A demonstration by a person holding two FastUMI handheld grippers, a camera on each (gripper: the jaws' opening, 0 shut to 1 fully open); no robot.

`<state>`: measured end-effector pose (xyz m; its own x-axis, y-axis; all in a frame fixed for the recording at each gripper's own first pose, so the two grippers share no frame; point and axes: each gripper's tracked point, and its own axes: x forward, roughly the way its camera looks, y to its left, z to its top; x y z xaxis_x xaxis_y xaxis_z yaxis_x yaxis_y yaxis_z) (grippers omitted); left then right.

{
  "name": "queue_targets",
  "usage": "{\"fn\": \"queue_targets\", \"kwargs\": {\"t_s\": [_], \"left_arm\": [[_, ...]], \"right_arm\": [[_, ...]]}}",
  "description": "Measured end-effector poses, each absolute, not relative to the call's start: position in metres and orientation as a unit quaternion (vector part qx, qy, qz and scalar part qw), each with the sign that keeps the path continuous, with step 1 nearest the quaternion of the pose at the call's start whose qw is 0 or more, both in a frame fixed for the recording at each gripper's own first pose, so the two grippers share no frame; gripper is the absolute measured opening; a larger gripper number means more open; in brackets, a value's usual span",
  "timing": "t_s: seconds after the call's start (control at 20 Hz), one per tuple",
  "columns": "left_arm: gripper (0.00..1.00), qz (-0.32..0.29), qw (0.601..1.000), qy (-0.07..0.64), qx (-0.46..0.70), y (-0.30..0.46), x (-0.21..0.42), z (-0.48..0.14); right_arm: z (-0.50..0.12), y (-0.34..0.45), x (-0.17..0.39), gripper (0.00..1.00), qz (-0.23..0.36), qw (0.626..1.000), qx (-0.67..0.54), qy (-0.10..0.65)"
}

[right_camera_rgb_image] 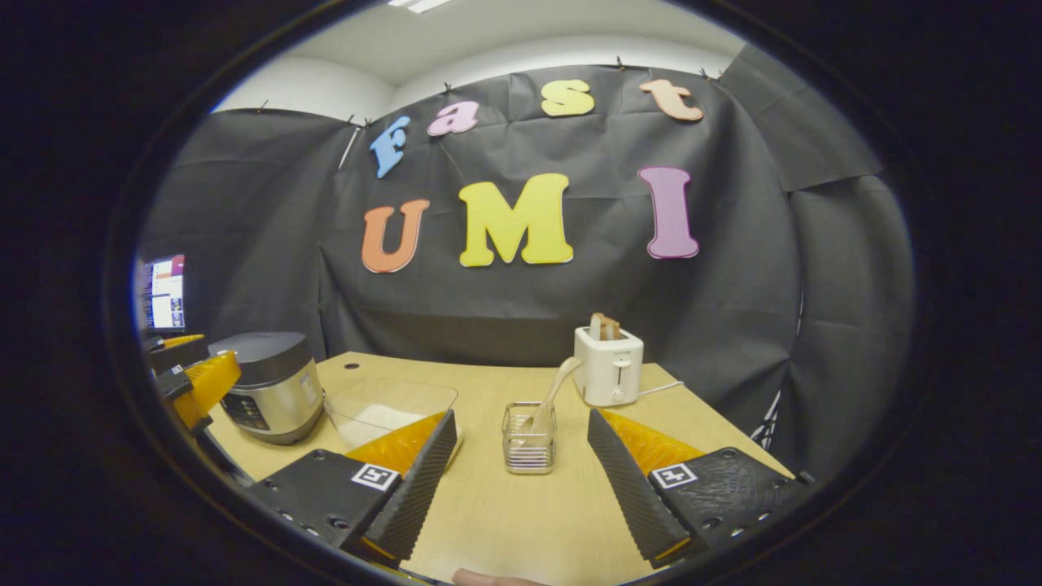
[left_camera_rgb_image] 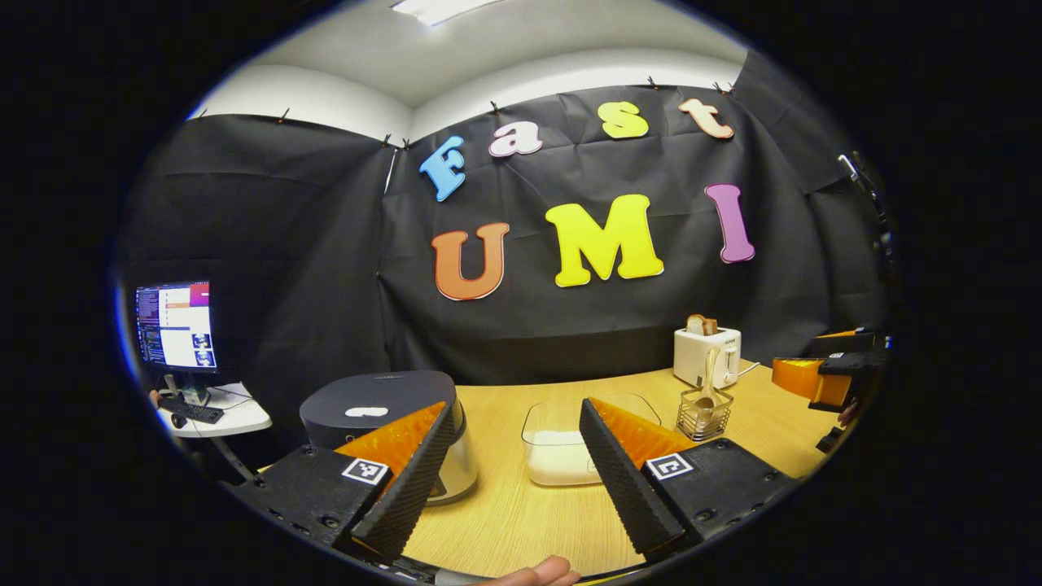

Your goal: Close the left gripper, press the button to open the rice cooker; take a wooden spoon from the chopstick holder with the right hand, scoop a spoonful of rice and pour it into the rice cooker, then put the wooden spoon back into the chopstick holder.

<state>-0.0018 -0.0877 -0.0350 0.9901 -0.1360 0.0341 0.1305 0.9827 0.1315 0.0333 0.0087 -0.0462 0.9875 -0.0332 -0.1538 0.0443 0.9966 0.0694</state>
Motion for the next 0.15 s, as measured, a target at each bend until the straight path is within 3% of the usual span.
{"fn": "queue_targets", "kwargs": {"t_s": [0.15], "left_arm": [[1.0,-0.066,0.996,-0.009,0.06,-0.0862,0.0023,-0.0419]], "right_arm": [[-0.0499,0.0091,0.0357,0.96,-0.02,0.996,0.036,0.082]]}}
